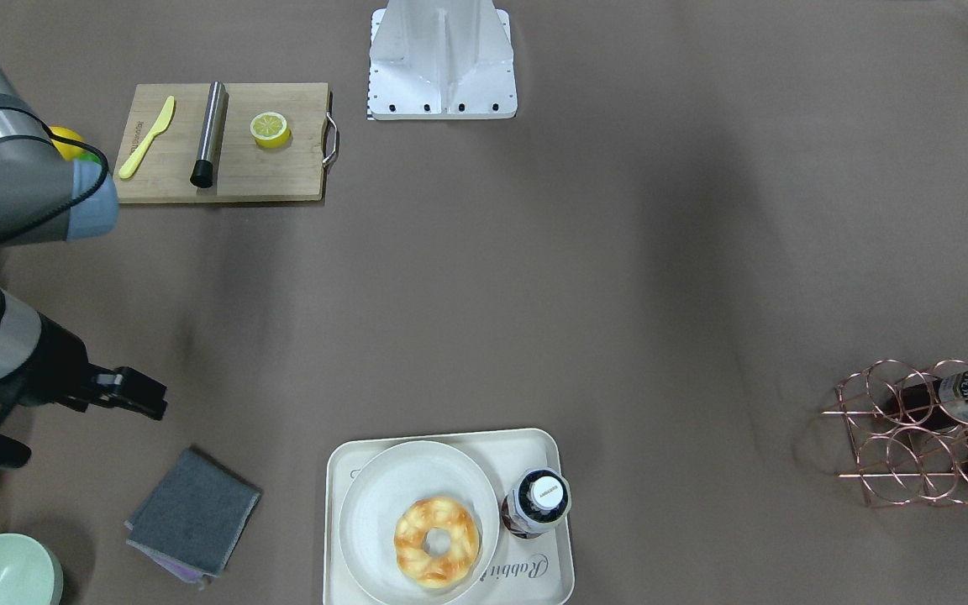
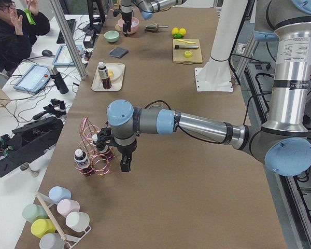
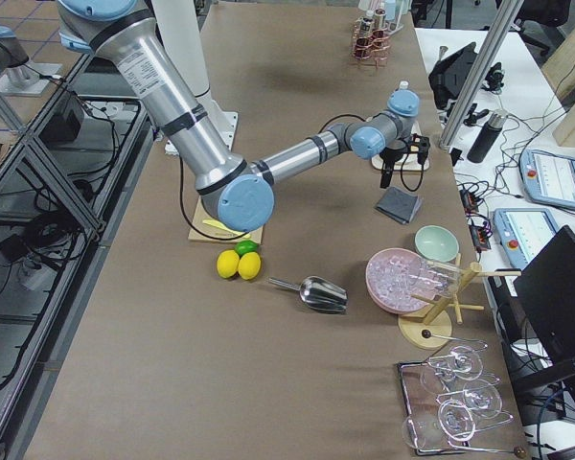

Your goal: Place donut on tray

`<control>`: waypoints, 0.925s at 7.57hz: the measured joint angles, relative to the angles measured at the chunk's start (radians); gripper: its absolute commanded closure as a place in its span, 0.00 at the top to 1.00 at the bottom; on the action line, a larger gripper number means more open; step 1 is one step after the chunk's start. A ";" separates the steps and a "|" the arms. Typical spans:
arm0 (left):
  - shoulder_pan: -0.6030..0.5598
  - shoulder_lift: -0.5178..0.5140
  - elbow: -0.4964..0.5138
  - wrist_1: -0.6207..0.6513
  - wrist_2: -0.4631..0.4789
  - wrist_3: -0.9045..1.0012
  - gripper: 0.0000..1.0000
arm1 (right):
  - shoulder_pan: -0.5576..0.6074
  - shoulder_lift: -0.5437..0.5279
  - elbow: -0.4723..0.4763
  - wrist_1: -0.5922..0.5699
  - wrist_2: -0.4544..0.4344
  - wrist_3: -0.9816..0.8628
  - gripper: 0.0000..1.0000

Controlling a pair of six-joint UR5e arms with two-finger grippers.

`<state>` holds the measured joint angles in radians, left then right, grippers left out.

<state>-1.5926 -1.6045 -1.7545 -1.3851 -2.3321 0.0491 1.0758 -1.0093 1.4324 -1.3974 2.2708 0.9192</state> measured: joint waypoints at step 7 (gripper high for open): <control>0.003 0.010 0.001 -0.001 -0.002 0.003 0.98 | 0.260 -0.487 0.329 -0.342 0.027 -0.708 1.00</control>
<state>-1.5893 -1.5949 -1.7536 -1.3865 -2.3344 0.0520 1.3363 -1.4964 1.7619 -1.7397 2.2981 0.2109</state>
